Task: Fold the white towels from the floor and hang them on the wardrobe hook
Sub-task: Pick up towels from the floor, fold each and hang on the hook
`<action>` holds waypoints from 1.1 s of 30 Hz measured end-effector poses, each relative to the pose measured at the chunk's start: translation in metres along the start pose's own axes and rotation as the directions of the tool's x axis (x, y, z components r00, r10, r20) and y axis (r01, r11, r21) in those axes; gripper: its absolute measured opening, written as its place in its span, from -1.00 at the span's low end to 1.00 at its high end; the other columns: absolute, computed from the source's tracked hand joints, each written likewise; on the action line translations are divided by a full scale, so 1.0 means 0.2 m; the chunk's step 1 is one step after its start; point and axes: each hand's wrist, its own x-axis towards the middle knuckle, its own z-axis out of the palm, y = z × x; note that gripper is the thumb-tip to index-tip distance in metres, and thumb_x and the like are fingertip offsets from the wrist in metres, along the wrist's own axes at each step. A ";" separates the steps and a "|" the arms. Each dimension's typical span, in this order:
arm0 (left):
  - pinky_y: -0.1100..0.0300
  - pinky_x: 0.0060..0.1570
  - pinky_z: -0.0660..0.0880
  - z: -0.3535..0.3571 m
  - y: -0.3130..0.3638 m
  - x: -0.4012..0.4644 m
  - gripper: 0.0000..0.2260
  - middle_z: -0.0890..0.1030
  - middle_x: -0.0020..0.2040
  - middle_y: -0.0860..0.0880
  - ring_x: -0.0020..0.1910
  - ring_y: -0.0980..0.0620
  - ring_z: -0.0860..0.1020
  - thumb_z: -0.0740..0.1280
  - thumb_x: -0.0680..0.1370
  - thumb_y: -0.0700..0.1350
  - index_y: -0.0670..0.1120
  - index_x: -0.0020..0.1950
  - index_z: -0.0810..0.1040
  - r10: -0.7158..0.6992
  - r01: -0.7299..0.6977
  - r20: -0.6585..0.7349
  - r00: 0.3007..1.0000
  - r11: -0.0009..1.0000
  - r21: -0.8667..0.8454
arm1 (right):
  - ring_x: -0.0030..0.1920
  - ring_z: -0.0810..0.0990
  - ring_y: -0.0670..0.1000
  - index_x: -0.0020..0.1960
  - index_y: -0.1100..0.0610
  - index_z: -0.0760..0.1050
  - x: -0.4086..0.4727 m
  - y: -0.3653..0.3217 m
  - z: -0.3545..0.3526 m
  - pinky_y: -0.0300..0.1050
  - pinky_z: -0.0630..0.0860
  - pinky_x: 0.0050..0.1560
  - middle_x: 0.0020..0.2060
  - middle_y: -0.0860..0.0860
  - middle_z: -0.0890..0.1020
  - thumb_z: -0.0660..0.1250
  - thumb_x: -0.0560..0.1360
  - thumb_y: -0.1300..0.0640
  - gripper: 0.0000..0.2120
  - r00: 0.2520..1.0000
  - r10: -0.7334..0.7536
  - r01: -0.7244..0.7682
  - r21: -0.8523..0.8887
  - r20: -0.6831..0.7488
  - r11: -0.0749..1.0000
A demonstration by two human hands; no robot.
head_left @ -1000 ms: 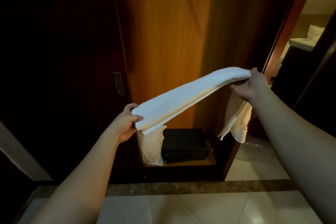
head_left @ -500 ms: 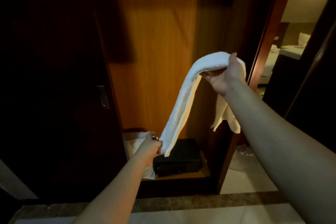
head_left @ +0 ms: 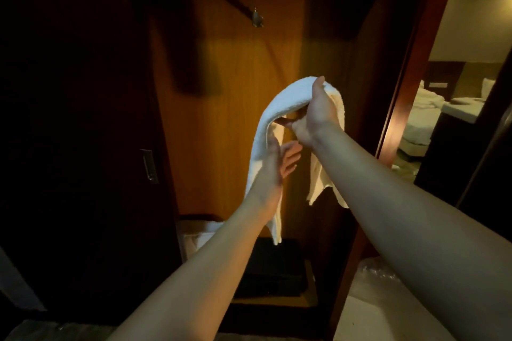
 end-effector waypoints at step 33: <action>-0.01 0.58 -0.03 -1.00 0.88 1.76 -0.23 0.28 0.58 -0.09 0.60 -0.08 0.15 -0.10 0.57 0.42 -0.06 0.60 0.24 0.137 -0.141 0.043 0.990 0.981 0.132 | 0.27 0.60 0.08 0.32 0.01 0.53 1.36 -0.33 0.70 0.07 0.45 0.34 0.19 0.05 0.64 0.08 0.29 -0.62 -0.09 0.872 -0.471 0.429 -0.678 0.136 0.598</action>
